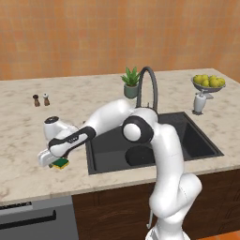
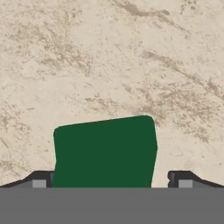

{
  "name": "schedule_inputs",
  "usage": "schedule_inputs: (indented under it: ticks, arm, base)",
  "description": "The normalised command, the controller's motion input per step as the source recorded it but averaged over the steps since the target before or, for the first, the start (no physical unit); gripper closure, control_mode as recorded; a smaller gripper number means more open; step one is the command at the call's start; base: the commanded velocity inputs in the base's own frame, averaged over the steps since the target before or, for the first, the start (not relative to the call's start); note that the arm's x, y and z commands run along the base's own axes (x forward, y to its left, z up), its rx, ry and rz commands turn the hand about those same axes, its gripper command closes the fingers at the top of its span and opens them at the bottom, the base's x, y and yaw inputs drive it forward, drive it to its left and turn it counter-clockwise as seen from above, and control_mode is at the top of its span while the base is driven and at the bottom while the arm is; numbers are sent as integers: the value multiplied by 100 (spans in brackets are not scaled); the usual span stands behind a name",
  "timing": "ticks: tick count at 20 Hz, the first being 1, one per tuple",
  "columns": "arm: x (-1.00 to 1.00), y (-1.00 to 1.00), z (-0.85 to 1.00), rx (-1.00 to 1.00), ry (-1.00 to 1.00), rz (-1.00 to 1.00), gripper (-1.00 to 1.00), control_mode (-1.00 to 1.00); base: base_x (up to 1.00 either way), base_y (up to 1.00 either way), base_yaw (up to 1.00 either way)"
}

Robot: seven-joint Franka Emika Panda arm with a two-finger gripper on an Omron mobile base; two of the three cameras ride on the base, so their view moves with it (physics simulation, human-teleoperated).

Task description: Pick the pan and sponge and place them into the sink. Then turn on the water.

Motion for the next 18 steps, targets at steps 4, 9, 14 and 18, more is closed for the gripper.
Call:
schedule_inputs:
  ticks: [4, 9, 14, 18]
  arm:
    - [2, 2, -6, 0, 1, 0, 100, -100]
    - [-8, -9, -6, 0, 0, 0, 100, -100]
    - [-20, -81, 45, 3, 3, 0, 100, -100]
    - [19, -100, 45, 2, 18, -5, 100, -100]
  base:
    - [0, 0, 0]
    - [0, 0, 0]
    - [0, 0, 0]
    - [0, 0, 0]
